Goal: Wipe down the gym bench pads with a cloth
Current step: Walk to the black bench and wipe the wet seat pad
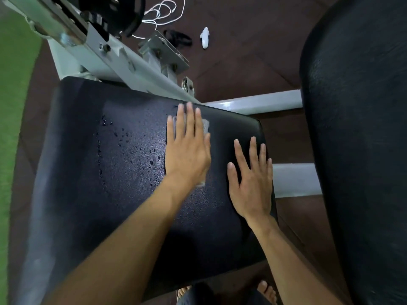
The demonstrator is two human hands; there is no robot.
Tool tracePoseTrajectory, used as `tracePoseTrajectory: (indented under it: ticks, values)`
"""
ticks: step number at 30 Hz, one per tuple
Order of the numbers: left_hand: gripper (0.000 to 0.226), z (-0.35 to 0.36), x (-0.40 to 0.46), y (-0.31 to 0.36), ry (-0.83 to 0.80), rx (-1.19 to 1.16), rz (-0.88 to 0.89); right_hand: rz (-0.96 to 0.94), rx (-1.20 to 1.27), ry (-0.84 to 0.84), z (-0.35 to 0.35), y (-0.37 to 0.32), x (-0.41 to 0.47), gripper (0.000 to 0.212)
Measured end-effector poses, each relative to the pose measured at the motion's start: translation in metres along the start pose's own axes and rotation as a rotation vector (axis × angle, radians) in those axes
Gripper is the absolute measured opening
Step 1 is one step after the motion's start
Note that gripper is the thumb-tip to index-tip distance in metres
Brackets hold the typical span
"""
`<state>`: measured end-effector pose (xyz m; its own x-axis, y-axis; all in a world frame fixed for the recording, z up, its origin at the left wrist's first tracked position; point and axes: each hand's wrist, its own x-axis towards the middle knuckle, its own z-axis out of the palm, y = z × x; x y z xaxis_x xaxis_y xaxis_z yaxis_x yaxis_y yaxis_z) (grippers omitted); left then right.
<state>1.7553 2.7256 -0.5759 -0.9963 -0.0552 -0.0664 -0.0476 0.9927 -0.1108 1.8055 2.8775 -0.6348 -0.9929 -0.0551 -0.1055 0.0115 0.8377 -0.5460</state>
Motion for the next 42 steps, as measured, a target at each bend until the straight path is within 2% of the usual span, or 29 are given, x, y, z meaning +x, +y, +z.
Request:
tracePoseTrajectory:
  ticks: [2,5,9,11,13,16,19,21,24,28,31,35,39,41,42]
  values:
    - [0.06,-0.009,0.025,-0.017,-0.022,0.016,0.045,-0.005,0.006,0.011,0.0,0.0,-0.001,0.055]
    - [0.06,-0.022,0.043,-0.051,-0.058,0.006,-0.059,-0.005,0.011,0.016,0.0,0.0,0.0,0.055]
    - [0.059,-0.026,-0.028,-0.063,-0.007,-0.002,-0.18,0.0,-0.008,0.011,-0.002,-0.001,0.0,0.055]
    - [0.06,-0.021,-0.078,-0.036,-0.017,0.048,-0.095,0.002,-0.014,0.006,-0.003,-0.002,0.0,0.055]
    - [0.061,-0.01,-0.092,-0.011,-0.058,0.059,0.027,0.007,-0.019,0.005,-0.002,-0.002,0.0,0.056]
    - [0.06,-0.001,-0.052,0.002,0.011,-0.002,0.064,-0.005,-0.037,0.001,-0.001,-0.003,0.0,0.057]
    - [0.059,-0.003,-0.012,-0.015,-0.008,0.018,0.078,-0.009,-0.058,-0.005,-0.002,-0.003,0.0,0.059]
    - [0.059,-0.009,0.012,-0.039,-0.026,0.065,0.025,0.009,-0.069,-0.004,-0.003,-0.008,0.002,0.062]
    - [0.059,-0.024,0.038,-0.086,-0.003,0.055,-0.155,-0.022,-0.069,-0.001,0.0,-0.03,0.009,0.062]
    - [0.057,-0.028,-0.007,-0.109,0.073,0.007,-0.254,-0.021,-0.07,0.006,0.009,-0.049,0.01,0.06]
    - [0.062,-0.018,-0.046,-0.066,0.058,0.051,-0.134,-0.007,-0.085,0.032,0.011,-0.047,0.007,0.059]
    - [0.06,-0.005,0.003,-0.023,0.032,-0.031,0.056,-0.013,-0.059,0.031,0.011,-0.048,0.008,0.058]
    - [0.057,-0.008,0.058,-0.035,-0.059,0.014,0.206,-0.015,-0.051,0.069,0.013,-0.047,0.008,0.058]
    - [0.055,-0.018,0.07,-0.057,-0.062,0.02,0.179,-0.011,-0.045,0.08,0.013,-0.047,0.009,0.058]
    - [0.054,-0.023,0.072,-0.072,-0.058,0.008,0.112,-0.01,-0.047,0.073,0.012,-0.047,0.009,0.059]
